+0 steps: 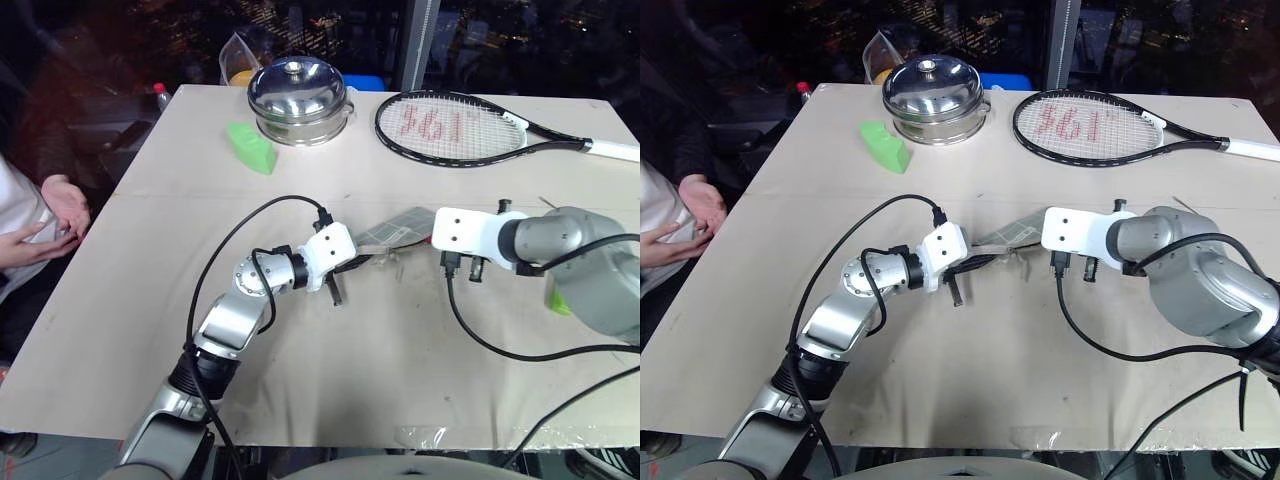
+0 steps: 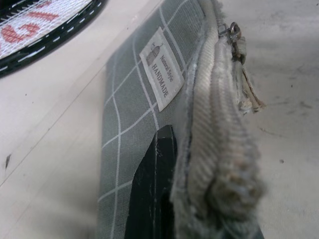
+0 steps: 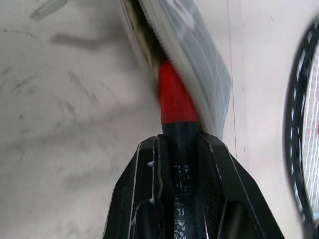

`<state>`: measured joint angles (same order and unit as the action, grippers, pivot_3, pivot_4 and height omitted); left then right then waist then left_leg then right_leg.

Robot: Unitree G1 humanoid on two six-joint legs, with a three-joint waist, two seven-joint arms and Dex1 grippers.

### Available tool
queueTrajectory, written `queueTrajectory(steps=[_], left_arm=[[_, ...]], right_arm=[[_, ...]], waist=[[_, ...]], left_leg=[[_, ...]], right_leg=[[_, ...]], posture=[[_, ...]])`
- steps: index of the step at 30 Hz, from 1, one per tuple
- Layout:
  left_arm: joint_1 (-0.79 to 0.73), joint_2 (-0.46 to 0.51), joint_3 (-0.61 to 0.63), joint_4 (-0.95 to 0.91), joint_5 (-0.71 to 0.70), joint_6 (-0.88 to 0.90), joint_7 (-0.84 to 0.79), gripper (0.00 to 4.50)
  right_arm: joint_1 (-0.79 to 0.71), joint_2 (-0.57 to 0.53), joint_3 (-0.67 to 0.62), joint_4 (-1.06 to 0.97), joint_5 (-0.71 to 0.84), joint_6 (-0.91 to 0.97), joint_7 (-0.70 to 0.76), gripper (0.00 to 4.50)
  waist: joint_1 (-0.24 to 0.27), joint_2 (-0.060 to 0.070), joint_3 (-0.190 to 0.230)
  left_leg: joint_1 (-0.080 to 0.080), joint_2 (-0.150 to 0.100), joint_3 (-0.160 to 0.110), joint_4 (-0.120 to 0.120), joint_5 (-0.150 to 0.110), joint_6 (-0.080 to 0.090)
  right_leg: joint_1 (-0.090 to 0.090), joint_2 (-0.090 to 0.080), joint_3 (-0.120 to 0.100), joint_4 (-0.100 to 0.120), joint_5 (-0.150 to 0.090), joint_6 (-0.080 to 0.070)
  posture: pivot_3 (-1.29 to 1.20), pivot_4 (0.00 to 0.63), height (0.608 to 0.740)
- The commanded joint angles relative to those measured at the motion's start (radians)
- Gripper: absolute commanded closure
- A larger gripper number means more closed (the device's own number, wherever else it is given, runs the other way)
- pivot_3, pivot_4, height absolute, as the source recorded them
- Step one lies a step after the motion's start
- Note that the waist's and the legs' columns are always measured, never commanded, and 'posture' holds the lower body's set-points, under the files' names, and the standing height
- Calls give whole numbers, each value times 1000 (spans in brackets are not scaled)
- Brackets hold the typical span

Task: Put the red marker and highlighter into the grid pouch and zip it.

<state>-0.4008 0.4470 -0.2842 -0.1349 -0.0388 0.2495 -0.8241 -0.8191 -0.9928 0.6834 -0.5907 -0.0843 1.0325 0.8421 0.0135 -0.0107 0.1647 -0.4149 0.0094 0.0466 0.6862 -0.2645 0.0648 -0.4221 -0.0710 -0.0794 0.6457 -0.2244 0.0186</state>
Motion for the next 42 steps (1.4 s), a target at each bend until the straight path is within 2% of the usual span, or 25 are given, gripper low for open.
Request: queueTrajectory(steps=[1,8,16,18,19,21,23,24,25,28,32,36,39,42], left_arm=[[-17,-4,-6,-15,-2,-28,-9,4500],[-22,-11,-7,-10,-4,-23,-11,4500],[4,-2,-2,-38,-18,-20,-22,4500],[11,-5,11,-46,-29,-1,-14,4500],[14,-3,16,-50,-31,7,-11,4500],[22,-1,30,-56,-40,28,-5,4500],[24,6,42,-52,-38,44,3,4500],[26,8,48,-52,-40,55,9,4500],[25,7,56,-50,-45,70,19,4500],[24,0,71,-46,-58,100,40,4500],[29,-5,66,-52,-57,106,53,4500],[26,-14,66,-50,-54,112,74,4500],[17,-17,70,-42,-50,109,89,4500],[13,-24,52,-42,-39,91,96,4500]], right_arm=[[-41,38,17,31,-70,-66,10,4315],[0,186,-25,100,-61,-170,8,4315],[65,253,1,357,-165,-532,-35,4315],[87,271,-29,426,-157,-617,-39,3257],[98,261,-38,443,-161,-654,-30,2929],[126,249,-94,434,-137,-662,-16,1861],[165,243,-214,361,-31,-578,28,1149],[189,236,-272,315,30,-522,61,470],[221,230,-359,248,133,-422,102,310],[321,184,-626,80,399,-155,186,310],[435,192,-860,-31,503,0,99,310],[538,235,-1028,-133,501,143,-58,310],[604,244,-1052,-153,403,272,-240,310],[667,320,-1038,-102,235,388,-493,310]], waist=[[1,0,0],[0,0,0],[0,0,0],[0,0,0],[0,0,0],[1,0,0],[2,0,0],[2,0,0],[2,0,0],[8,0,0],[2,0,0],[4,0,-1],[7,0,-1],[7,-1,-1]], left_leg=[[0,0,0,0,0,0],[0,0,0,0,0,0],[0,-2,1,1,0,0],[0,-2,1,1,0,0],[1,-2,1,1,0,0],[1,-2,1,1,0,0],[1,-2,1,1,0,0],[0,-2,0,1,0,0],[1,-2,0,1,0,0],[0,-2,-1,1,0,0],[2,-1,-3,1,-3,5],[3,-1,-2,1,-3,5],[2,-1,-2,1,-3,4],[2,-1,-2,2,-2,3]], right_leg=[[0,0,0,0,0,0],[0,1,0,1,0,0],[0,2,1,2,1,1],[0,4,1,3,1,1],[0,4,1,3,1,1],[0,4,1,3,1,1],[0,4,1,4,1,1],[0,4,1,4,1,1],[0,2,1,4,1,1],[1,0,0,4,1,1],[3,-1,-1,2,1,1],[3,-1,0,5,1,1],[3,-1,1,5,1,1],[3,-1,1,5,1,1]], posture=[[0,150,740],[0,150,740],[0,150,740],[0,150,740],[0,150,740],[0,150,740],[0,150,740],[0,150,740],[0,150,740],[0,150,740],[0,150,740],[0,150,740],[0,150,740],[0,150,740]])
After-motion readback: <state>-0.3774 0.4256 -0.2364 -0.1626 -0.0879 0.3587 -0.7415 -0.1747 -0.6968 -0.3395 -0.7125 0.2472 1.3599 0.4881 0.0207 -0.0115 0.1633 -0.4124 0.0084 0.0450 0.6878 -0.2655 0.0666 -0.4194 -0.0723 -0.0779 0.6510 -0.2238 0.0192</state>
